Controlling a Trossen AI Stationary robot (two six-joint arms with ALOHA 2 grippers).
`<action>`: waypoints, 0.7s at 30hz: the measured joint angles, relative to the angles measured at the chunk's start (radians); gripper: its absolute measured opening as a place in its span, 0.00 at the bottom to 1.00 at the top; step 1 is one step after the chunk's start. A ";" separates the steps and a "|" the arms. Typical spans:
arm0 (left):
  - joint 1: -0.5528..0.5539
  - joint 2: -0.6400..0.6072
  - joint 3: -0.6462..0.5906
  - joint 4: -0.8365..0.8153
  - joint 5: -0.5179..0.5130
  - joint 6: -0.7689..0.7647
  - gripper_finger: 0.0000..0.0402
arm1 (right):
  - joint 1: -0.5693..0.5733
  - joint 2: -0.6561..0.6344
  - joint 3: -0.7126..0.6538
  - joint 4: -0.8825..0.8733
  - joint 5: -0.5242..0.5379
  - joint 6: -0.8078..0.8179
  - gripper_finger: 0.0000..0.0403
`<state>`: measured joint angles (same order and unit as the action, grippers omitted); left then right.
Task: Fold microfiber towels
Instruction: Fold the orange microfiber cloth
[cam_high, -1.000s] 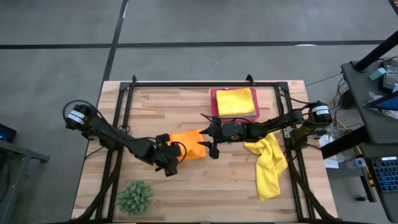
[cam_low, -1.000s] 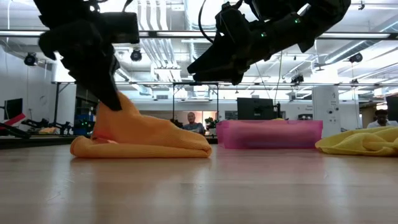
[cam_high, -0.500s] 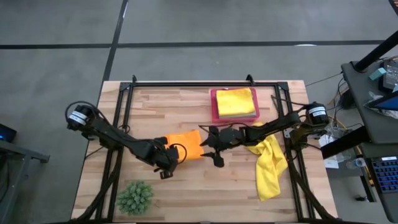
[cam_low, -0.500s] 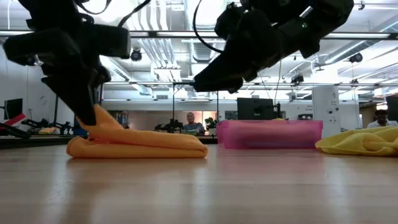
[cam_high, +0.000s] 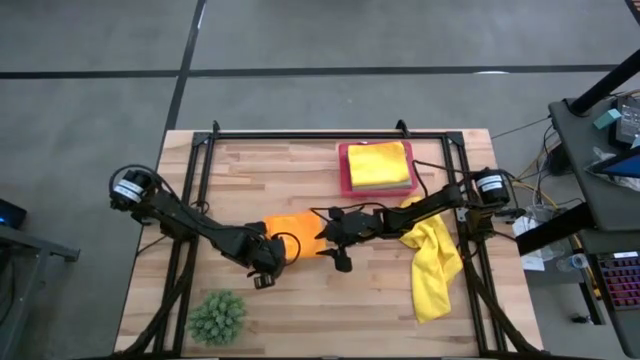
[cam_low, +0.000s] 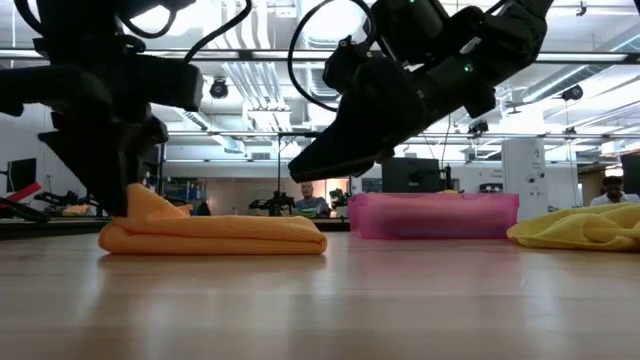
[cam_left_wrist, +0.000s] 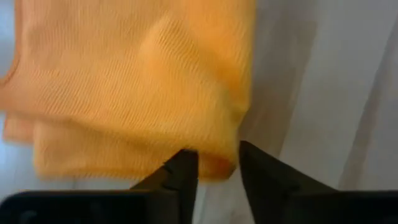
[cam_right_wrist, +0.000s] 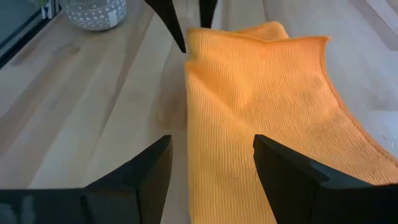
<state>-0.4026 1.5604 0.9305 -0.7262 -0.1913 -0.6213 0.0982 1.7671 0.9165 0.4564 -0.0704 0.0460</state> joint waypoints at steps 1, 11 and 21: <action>0.000 0.000 0.002 -0.024 0.006 -0.007 0.28 | 0.000 0.003 0.001 -0.003 0.000 -0.004 0.53; 0.000 -0.007 0.061 -0.188 0.158 -0.023 0.47 | 0.000 0.055 0.028 -0.002 0.019 -0.019 0.36; 0.002 -0.011 0.106 -0.032 -0.026 0.082 0.36 | 0.005 0.102 0.059 -0.002 0.008 -0.047 0.03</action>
<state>-0.4005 1.5494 1.0361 -0.7581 -0.2172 -0.5389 0.1034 1.8687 0.9756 0.4547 -0.0628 -0.0006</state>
